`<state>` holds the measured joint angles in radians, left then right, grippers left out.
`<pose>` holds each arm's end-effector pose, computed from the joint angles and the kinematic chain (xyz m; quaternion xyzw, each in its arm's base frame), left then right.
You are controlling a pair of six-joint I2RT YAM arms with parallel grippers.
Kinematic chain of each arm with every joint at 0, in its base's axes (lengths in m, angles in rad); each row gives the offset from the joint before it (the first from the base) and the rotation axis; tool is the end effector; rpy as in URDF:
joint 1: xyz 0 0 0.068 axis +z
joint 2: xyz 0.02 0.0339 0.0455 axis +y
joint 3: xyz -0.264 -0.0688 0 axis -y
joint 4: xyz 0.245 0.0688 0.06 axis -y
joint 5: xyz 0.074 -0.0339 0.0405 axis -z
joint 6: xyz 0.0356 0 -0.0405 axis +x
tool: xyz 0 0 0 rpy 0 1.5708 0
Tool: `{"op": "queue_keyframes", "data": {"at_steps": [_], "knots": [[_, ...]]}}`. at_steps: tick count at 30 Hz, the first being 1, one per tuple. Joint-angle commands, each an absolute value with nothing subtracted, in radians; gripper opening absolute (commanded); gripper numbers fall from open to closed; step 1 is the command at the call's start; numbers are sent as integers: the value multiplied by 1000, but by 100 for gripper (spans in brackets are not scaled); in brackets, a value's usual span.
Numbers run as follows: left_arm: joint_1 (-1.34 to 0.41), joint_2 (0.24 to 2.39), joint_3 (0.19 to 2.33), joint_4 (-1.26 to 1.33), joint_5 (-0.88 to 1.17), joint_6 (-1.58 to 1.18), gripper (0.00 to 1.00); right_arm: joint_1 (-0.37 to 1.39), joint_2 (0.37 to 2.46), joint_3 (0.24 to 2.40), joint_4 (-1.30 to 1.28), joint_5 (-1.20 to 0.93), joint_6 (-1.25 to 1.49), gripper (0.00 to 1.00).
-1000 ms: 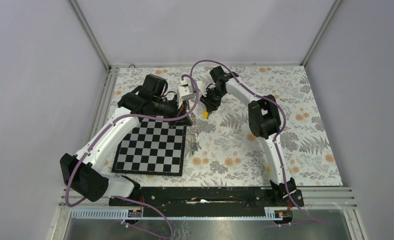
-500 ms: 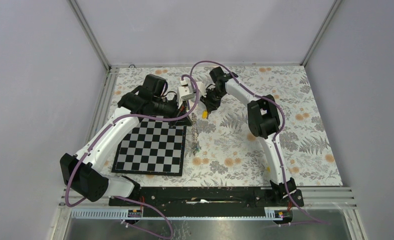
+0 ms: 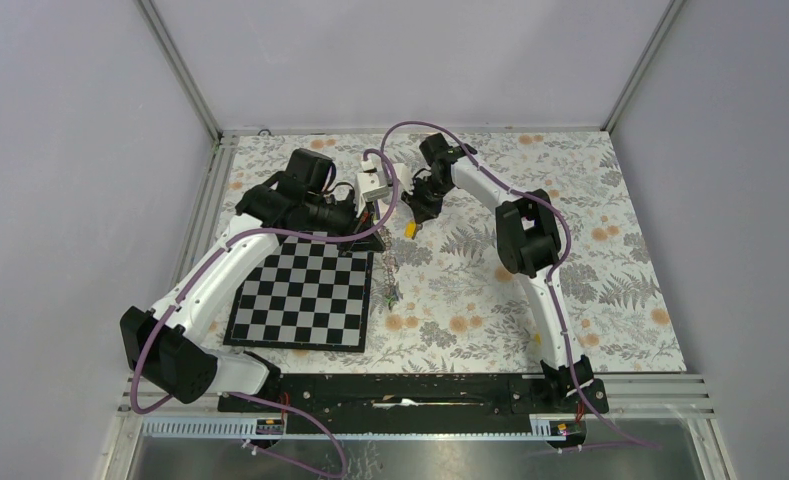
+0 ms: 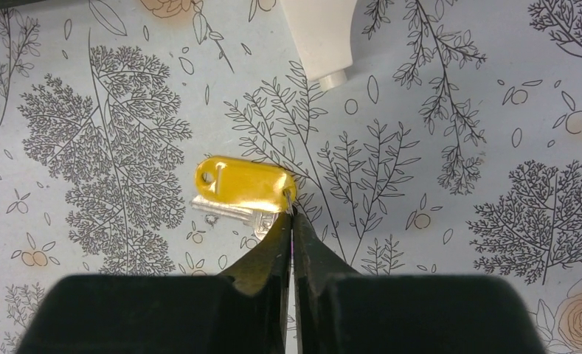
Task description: Put the keys on the keyring
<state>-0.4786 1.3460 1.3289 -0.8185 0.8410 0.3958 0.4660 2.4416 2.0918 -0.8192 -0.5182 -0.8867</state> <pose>0.2298 -0.1491 0.3542 0.4936 0.7097 -0.3942 0.3120 0.4510 0.2466 0.1594 -0.6328 0.7067 0.2052 0.2411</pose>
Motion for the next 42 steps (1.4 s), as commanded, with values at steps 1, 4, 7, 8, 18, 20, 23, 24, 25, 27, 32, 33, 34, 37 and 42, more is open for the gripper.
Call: {"op": "queue_keyframes", "data": {"at_steps": [1,4,7,8,18,20,23,24,25,27,32,33,34,37,42], "knots": [[-474,1340,1340,-782,885,410,0,479,2440,2140,-851,-554,-906,6],[-474,1341,1340,-782,886,410,0,479,2434,2135,-862,-551,-908,3],[-474,1341,1338,-782,887,411,0,478,2424,2119,-860,-548,-910,2],[-474,1341,1340,-782,888,411,0,479,2421,2114,-858,-548,-910,2],[-474,1338,1338,-782,890,410,0,480,2417,2110,-841,-545,-890,23],[-474,1337,1339,-782,891,411,0,481,2419,2109,-840,-546,-889,26],[-474,1339,1339,-782,888,411,0,483,2422,2111,-836,-546,-888,27],[-474,1339,1340,-782,889,411,0,484,2423,2114,-837,-546,-888,27],[-474,1339,1340,-782,889,411,0,484,2425,2116,-836,-546,-888,27],[-474,1338,1340,-782,889,410,0,485,2430,2119,-837,-545,-889,27],[-474,1336,1339,-782,888,409,0,488,2443,2138,-844,-548,-888,25],[-474,1336,1338,-782,887,410,0,489,2447,2143,-846,-548,-888,25],[-474,1335,1338,-782,885,410,0,489,2449,2149,-849,-549,-890,24],[-474,1335,1335,-782,886,411,0,491,2456,2160,-856,-550,-891,22],[-474,1335,1331,-782,887,411,0,491,2460,2165,-861,-551,-893,13]]}}
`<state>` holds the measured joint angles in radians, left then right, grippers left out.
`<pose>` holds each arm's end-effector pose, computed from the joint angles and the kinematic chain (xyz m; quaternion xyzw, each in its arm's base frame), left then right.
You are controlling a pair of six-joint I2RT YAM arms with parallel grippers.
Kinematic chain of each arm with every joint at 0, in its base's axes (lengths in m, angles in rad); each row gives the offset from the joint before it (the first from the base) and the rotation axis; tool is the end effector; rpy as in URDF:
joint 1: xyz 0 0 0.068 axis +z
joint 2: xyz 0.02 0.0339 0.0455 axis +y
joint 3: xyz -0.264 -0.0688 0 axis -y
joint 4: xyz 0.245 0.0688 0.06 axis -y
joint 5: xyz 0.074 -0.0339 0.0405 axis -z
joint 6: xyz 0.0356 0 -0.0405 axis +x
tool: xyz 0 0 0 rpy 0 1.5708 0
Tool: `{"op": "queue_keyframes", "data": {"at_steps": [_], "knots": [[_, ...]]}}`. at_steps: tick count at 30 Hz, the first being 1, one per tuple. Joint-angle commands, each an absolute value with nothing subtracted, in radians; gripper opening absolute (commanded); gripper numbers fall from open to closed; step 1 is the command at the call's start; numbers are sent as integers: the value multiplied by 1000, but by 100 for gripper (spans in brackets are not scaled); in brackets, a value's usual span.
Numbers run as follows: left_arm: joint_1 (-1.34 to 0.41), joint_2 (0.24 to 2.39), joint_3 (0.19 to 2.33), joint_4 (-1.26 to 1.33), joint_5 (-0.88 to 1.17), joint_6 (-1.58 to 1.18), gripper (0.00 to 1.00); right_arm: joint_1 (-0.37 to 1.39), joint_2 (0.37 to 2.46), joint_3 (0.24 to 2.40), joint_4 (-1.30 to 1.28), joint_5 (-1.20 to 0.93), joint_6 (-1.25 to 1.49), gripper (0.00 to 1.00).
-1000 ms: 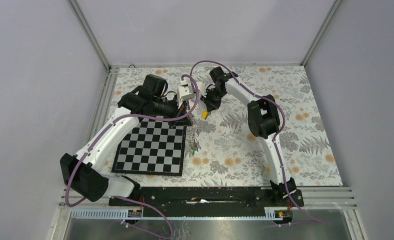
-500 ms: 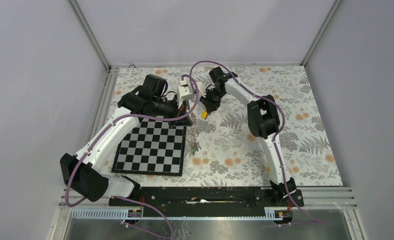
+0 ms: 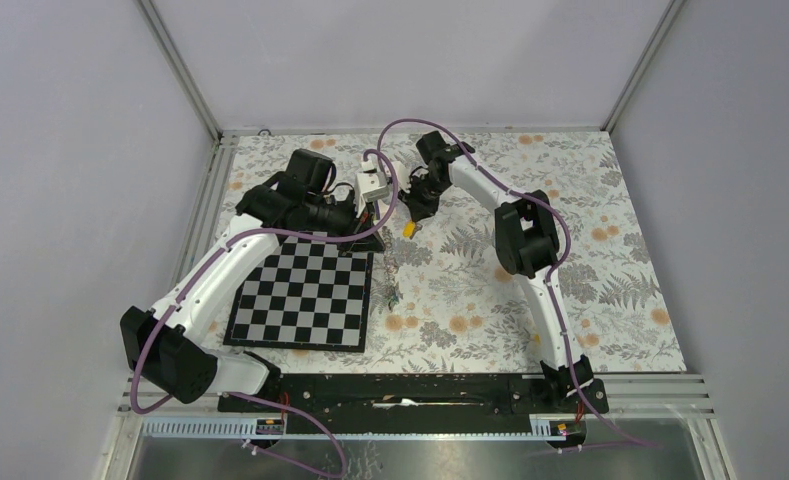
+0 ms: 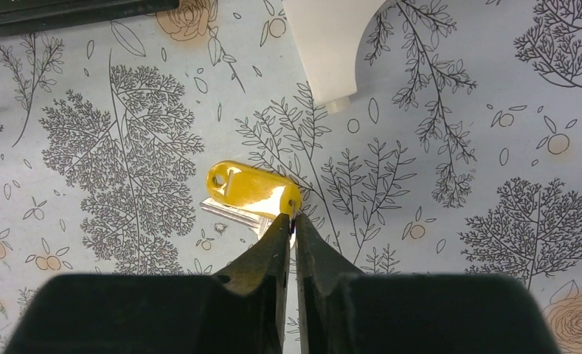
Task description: Put the keys on the keyring
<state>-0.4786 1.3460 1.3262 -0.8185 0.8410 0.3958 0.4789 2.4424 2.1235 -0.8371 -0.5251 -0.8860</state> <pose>0.2298 -0.1491 0.3533 0.4933 0.7103 -0.3943 0.3109 0.4495 0.2535 0.1677 -0.6375 0.6997 0.2085 0.2461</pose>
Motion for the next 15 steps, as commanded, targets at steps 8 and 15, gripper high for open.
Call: {"op": "queue_keyframes", "data": {"at_steps": [8,15], "knots": [[-474,1333,1328,-782,888,411,0,491,2465,2162,-863,-543,-894,14],[-474,1331,1326,-782,887,411,0,492,2468,2159,-863,-545,-893,15]]}}
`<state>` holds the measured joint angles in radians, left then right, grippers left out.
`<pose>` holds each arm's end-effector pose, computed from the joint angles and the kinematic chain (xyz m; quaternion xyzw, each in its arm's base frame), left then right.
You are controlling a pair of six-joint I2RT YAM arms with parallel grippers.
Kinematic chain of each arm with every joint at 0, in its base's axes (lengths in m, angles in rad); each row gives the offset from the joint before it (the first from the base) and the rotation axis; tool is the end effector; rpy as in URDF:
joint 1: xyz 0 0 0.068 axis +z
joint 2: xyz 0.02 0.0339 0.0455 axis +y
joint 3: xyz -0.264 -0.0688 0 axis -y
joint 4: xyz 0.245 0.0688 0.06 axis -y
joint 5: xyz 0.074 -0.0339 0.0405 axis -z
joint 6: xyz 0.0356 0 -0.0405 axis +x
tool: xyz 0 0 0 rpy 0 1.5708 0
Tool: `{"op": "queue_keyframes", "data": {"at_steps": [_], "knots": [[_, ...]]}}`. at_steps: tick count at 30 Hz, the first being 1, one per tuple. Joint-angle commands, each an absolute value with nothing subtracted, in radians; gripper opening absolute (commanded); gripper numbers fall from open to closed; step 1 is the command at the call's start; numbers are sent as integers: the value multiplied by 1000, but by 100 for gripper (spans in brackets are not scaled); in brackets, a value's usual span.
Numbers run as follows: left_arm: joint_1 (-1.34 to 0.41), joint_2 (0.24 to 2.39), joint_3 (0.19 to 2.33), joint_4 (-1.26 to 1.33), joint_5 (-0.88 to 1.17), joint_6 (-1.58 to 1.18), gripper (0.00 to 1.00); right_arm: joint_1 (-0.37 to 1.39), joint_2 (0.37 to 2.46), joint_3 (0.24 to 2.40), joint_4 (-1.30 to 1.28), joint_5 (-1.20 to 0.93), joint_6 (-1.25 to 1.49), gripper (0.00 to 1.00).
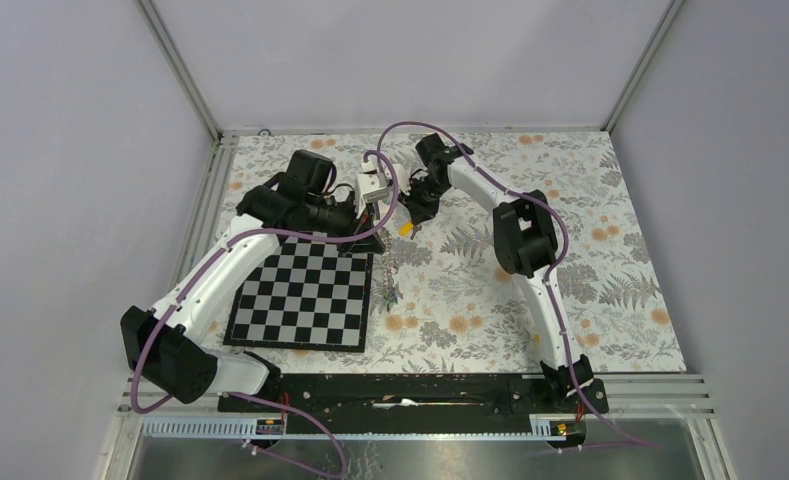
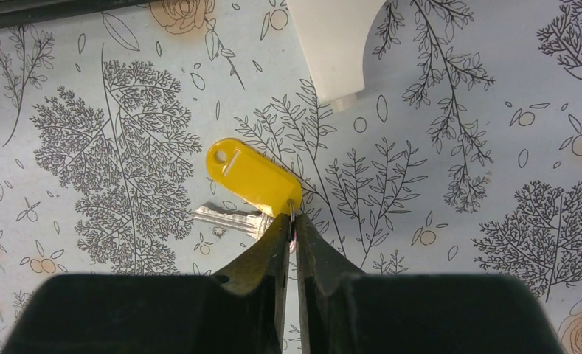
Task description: Put the keys on the keyring
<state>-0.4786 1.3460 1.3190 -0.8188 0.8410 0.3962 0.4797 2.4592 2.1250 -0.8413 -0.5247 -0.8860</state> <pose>0.2297 -0.1490 0.3511 0.4927 0.7119 -0.3947 0.3077 0.4499 0.2541 0.1596 -0.6371 0.7025 0.2108 0.2371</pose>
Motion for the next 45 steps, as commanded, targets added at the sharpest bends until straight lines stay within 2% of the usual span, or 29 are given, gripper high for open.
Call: {"op": "queue_keyframes", "data": {"at_steps": [1,15,29,38,45], "knots": [[-474,1330,1325,-782,888,412,0,492,2469,2160,-862,-545,-893,14],[-474,1334,1327,-783,879,417,0,492,2432,2150,-867,-538,-888,1],[-474,1339,1354,-782,832,451,0,490,2286,2084,-865,-592,-863,0],[-473,1383,1408,-781,805,473,0,488,2066,1866,-811,-622,-847,0],[-468,1404,1401,-666,805,407,0,470,1840,1677,-783,-703,-798,0]]}}
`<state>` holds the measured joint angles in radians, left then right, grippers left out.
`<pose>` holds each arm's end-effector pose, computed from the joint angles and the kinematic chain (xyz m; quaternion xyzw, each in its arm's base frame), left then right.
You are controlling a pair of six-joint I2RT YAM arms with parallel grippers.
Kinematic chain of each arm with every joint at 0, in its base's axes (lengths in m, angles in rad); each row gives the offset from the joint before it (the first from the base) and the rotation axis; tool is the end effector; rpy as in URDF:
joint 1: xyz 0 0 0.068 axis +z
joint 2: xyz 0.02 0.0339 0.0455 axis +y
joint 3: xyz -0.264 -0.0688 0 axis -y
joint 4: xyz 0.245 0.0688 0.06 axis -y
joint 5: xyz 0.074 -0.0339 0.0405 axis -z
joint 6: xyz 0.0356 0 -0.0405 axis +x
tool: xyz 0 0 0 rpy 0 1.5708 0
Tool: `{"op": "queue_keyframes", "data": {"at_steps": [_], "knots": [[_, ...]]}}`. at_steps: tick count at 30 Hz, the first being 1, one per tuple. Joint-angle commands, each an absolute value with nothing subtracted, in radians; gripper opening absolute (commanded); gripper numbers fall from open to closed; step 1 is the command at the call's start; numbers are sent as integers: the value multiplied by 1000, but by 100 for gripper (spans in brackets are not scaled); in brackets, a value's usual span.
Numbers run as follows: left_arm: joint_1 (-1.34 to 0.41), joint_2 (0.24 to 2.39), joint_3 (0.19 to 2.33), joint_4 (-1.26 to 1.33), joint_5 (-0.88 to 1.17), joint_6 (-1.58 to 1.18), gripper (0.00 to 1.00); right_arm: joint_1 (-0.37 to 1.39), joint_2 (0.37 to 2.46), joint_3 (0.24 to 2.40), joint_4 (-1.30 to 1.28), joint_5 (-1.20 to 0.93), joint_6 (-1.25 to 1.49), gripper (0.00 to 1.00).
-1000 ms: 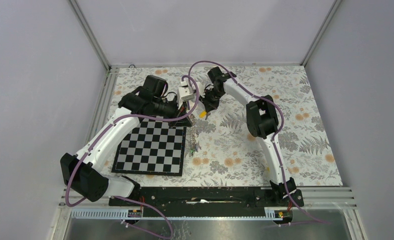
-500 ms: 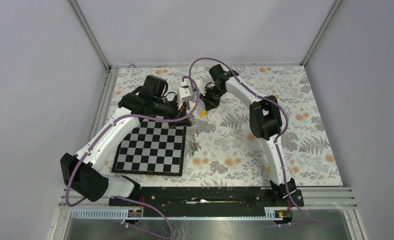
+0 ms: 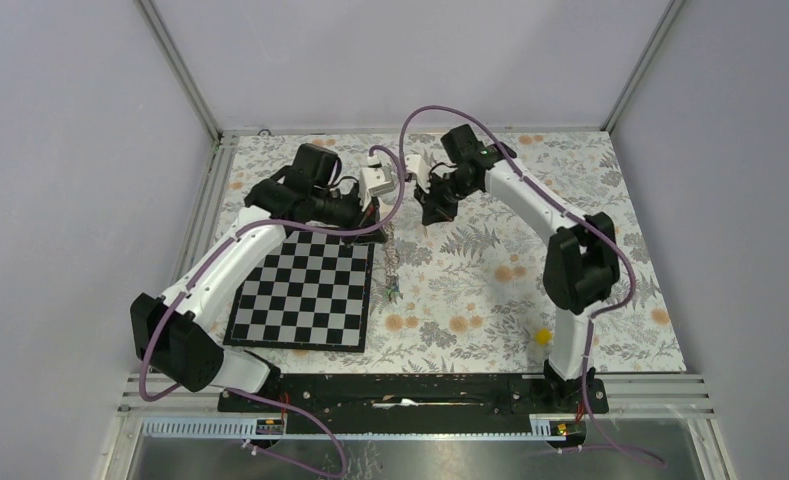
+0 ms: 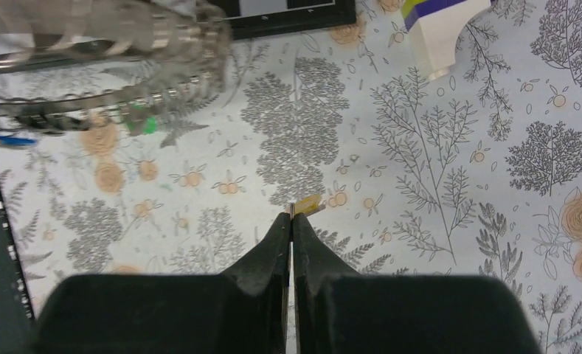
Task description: Put the keys on the keyring
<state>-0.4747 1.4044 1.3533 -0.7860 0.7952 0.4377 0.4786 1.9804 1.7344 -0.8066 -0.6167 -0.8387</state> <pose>0.2465 -0.1553 0.3478 0.5038 0.7114 -0.3675 0.3240 0.3708 0.2156 0.2647 -0.6252 0.6808 0.2449 0.2927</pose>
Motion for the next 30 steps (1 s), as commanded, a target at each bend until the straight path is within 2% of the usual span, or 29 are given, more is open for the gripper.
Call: {"op": "queue_keyframes", "data": {"at_steps": [1,9,16,25,30], "knots": [[-468,1407,1403,-655,818,398,0,465,1807,1656,-782,-721,-788,0],[-497,1419,1409,-564,792,351,0,434,1522,1463,-714,-861,-678,0],[-576,1393,1424,-510,675,367,0,433,1258,1259,-501,-910,-496,0],[-699,1425,1483,-509,511,361,0,431,1161,1144,-373,-972,-332,0],[-770,1401,1403,-433,411,352,0,410,1151,1079,-261,-994,-211,0]]}}
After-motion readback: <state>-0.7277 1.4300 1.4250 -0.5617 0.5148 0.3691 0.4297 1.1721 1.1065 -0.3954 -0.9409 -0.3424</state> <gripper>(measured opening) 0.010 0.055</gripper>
